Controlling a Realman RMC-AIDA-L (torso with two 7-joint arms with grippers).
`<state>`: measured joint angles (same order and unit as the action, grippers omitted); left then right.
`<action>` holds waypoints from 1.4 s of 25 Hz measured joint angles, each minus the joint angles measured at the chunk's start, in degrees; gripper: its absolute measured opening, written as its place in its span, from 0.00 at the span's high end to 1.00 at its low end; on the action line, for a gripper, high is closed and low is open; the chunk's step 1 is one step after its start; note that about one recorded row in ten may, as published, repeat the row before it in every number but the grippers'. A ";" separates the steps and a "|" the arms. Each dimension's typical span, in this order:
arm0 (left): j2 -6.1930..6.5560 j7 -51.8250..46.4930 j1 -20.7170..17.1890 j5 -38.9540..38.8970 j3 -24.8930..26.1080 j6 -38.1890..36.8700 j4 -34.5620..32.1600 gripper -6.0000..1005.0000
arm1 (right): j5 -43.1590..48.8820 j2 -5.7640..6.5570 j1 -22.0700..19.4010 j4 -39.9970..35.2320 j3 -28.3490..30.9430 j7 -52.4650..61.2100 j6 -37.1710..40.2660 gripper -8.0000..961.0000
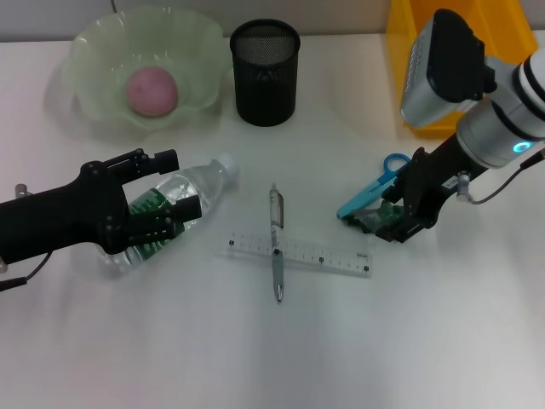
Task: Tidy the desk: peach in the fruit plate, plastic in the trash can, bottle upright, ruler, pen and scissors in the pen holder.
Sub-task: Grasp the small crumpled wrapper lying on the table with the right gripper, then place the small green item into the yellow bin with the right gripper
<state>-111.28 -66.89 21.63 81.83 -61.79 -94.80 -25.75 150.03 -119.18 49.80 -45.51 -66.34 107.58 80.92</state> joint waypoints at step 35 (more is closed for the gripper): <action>0.35 -0.08 0.23 -0.01 0.16 -2.38 -0.18 0.21 | -38.23 3.01 -17.59 -9.94 30.05 -11.62 4.59 0.93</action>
<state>-110.93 -66.97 21.87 81.82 -61.63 -97.18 -25.93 111.80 -116.17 32.21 -55.45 -36.30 95.96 85.51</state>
